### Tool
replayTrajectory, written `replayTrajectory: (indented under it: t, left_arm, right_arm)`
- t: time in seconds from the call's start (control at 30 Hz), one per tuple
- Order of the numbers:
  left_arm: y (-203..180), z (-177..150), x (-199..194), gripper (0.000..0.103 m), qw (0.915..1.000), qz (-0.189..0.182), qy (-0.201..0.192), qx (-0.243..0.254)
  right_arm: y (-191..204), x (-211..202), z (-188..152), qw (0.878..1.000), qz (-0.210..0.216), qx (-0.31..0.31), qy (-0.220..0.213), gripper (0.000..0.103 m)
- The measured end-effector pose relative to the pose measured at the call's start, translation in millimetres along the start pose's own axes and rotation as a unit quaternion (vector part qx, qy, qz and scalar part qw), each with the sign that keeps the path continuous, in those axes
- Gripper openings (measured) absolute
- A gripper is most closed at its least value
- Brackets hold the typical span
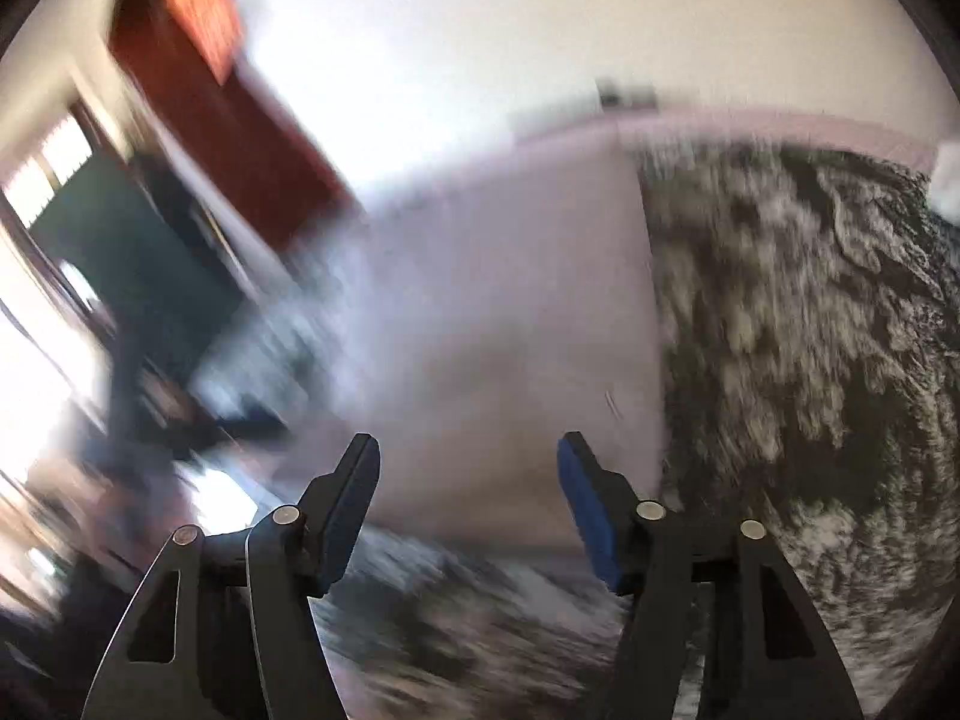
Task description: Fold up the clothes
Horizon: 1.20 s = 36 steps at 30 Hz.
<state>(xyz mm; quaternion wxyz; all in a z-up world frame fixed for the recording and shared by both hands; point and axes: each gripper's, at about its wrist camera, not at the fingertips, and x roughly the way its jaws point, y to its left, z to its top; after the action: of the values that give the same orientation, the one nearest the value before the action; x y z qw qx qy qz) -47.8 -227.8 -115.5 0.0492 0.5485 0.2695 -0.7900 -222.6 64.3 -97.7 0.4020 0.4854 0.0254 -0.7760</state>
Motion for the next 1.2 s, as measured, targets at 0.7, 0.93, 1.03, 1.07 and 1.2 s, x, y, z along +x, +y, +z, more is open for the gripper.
replayTrajectory:
  t: [0.7,0.93,1.03,1.07,1.2]
  left_arm:
    - [-5,-53,42,0.098,0.9204,-0.257,-0.152,-0.252]
    - [9,-18,-11,0.026,0.939,-0.206,-0.189,-0.2]
    - [22,11,-46,0.027,0.9464,-0.161,-0.219,-0.174]
    - [31,20,-51,0.027,0.9482,-0.153,-0.214,-0.177]
    - [65,43,-24,0.027,0.9515,-0.145,-0.154,-0.223]
  right_arm:
    - [-96,28,-35,0.945,0.172,0.28,-0.014,0.082]
    - [-90,50,-22,0.939,0.182,0.292,-0.013,0.046]
    - [-59,54,-41,0.899,0.287,0.331,0.01,0.036]
    - [-40,54,-45,0.892,0.317,0.321,0.023,0.035]
    - [-1,50,-46,0.921,0.289,0.253,0.06,0.094]
